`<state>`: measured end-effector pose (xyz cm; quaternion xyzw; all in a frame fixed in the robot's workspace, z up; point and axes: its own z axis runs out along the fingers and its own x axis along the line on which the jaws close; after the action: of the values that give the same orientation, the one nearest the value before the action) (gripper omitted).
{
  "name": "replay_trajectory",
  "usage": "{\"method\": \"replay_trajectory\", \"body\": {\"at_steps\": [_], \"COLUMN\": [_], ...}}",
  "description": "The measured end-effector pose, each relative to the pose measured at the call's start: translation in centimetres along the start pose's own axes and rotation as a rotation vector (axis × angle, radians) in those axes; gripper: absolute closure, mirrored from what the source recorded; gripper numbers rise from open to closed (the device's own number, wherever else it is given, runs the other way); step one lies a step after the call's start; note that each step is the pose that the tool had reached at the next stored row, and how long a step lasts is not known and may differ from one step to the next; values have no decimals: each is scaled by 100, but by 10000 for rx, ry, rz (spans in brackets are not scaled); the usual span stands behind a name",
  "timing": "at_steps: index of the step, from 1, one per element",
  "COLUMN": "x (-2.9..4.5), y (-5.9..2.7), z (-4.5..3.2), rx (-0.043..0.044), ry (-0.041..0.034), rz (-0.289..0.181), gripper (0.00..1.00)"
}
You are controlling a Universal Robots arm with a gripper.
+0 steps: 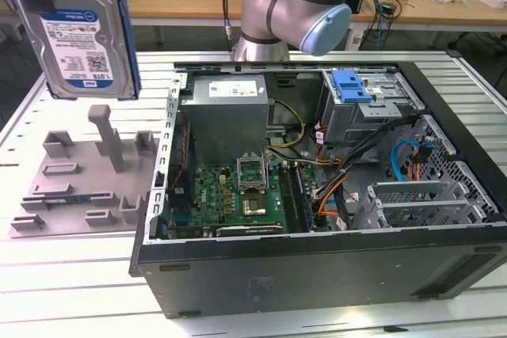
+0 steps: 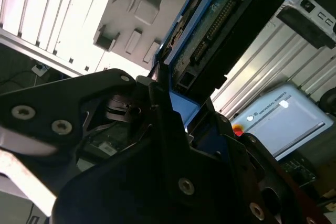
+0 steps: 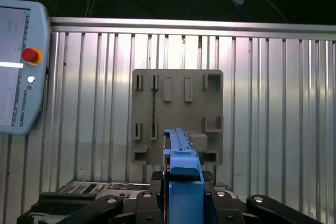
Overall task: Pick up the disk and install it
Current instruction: 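Pick up the disk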
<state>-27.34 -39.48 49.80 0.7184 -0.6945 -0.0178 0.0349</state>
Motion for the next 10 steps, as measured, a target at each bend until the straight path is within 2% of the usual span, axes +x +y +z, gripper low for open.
{"method": "replay_trajectory", "body": {"at_steps": [10], "x": [106], "y": [-394], "z": [-27], "rx": [-68], "ry": [7], "rz": [-124], "gripper": [63]}}
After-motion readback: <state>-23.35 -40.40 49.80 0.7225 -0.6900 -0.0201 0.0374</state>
